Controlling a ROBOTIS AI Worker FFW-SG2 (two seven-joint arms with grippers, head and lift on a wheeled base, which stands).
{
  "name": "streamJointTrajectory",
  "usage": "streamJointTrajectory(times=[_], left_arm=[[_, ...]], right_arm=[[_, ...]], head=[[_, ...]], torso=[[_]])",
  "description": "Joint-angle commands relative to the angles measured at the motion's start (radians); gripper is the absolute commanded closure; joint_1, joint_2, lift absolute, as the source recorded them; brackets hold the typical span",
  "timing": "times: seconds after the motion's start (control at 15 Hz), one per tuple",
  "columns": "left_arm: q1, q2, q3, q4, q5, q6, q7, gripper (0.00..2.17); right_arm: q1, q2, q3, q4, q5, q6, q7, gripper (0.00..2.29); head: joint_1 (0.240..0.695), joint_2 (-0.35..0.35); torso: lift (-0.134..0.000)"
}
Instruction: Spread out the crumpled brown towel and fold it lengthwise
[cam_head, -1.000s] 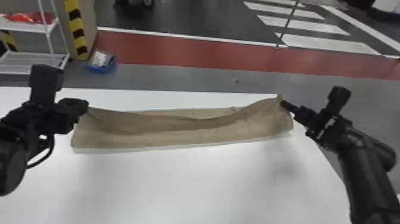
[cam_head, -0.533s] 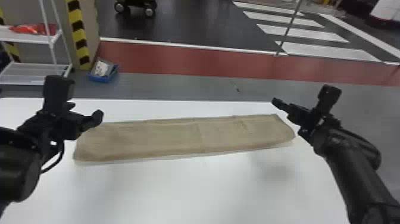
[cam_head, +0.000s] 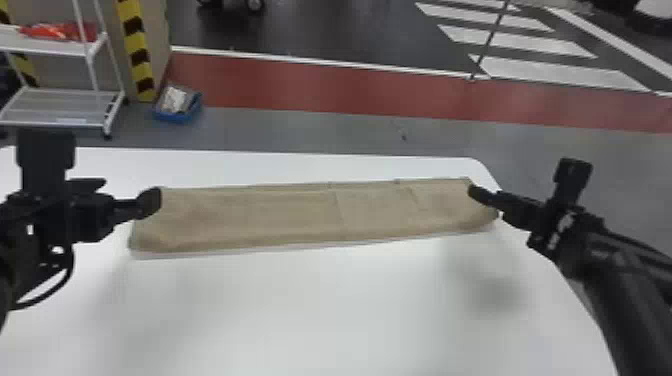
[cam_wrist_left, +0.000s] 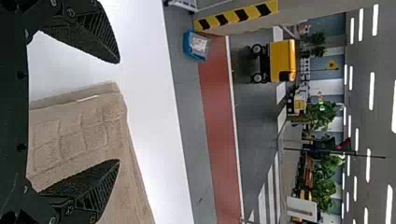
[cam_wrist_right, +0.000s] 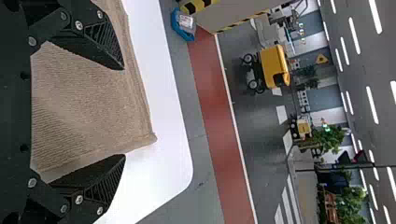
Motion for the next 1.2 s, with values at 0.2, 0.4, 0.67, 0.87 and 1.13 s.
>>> streamJointTrajectory(times=[0.2,0.4,0.67,0.87,1.13], left_arm=[[0.054,0.024,0.088,-0.024,0.086,0.103,-0.075,0.28],[0.031,0.023,0.085,0.006,0.085,0.103,-0.087,0.28],[0.034,0.02,0.082,0.006,0.089,0.109,-0.095,0.28],[0.039,0.023,0.088,0.005,0.1,0.149,-0.101,0.28],[0.037,0.012,0.085,0.014,0.106,0.176,-0.123,0.37]], right_arm=[[0.073,-0.05,-0.014,0.015,0.052,-0.074,0.043,0.28],[0.049,-0.053,-0.007,0.021,0.057,-0.092,0.043,0.28],[0.012,-0.046,0.022,0.038,0.092,-0.08,0.042,0.28],[-0.005,-0.046,0.044,0.059,0.107,-0.074,0.042,0.28],[-0.017,-0.046,0.062,0.085,0.143,-0.071,0.042,0.28]], head=[[0.695,-0.269],[0.695,-0.274],[0.695,-0.27],[0.695,-0.263],[0.695,-0.262]], torso=[[-0.123],[-0.123],[-0.123],[-0.123],[-0.123]])
